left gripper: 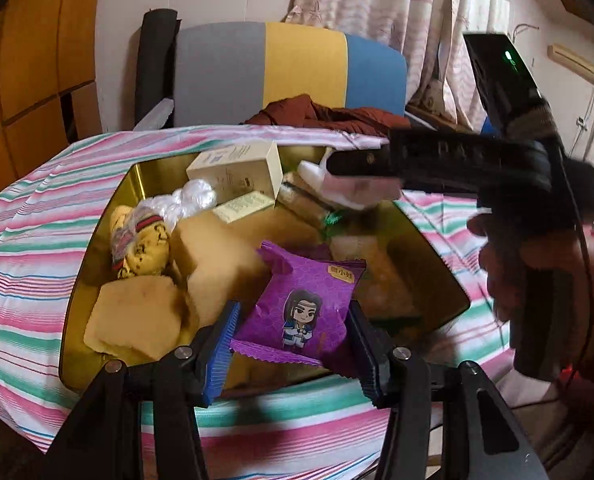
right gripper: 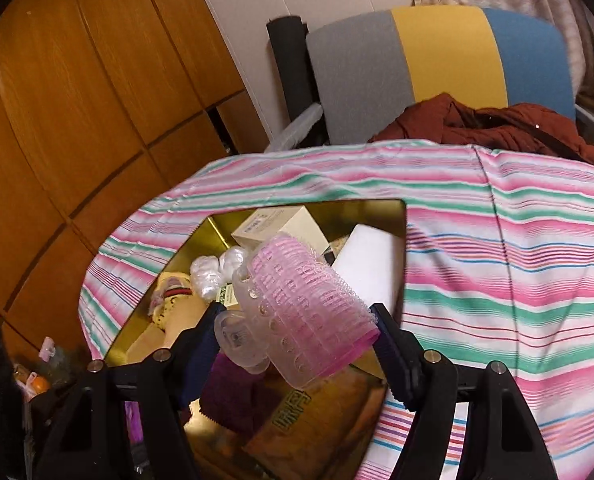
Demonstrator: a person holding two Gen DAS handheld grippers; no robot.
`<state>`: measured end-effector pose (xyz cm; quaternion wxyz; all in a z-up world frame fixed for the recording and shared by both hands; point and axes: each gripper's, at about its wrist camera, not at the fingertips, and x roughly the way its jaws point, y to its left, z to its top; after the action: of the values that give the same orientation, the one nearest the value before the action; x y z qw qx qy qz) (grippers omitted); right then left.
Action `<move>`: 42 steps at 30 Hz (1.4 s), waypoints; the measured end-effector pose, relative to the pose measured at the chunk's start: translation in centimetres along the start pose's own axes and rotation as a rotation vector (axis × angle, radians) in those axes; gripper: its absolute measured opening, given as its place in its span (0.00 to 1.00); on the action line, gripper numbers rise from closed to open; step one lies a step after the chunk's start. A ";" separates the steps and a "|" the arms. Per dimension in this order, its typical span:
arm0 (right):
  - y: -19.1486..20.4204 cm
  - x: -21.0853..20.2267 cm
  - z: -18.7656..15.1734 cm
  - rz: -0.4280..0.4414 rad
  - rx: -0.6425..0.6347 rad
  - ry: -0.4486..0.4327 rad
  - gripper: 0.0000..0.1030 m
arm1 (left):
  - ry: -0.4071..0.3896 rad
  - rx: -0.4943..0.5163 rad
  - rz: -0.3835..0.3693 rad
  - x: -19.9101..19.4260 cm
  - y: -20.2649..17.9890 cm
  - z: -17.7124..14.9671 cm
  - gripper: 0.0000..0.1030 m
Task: Organize objects
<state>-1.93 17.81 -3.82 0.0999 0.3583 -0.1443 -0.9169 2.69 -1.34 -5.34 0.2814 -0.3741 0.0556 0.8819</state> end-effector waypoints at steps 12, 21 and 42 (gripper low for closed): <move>-1.1 -2.5 -1.3 0.010 0.090 -0.046 0.86 | -0.040 -0.037 0.089 -1.1 0.9 0.0 0.58; -0.8 -4.4 -2.1 -0.014 0.071 -0.069 0.96 | -0.124 -0.160 0.105 -3.9 1.4 1.5 0.58; 8.6 2.5 -4.7 -0.271 -0.366 0.124 1.00 | -0.182 -0.488 0.425 -9.2 6.0 2.3 0.59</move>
<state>0.19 8.08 -5.78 0.0478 0.4060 0.0800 -0.9091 3.19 -9.78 1.96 -0.0030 -0.3300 -0.1055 0.9380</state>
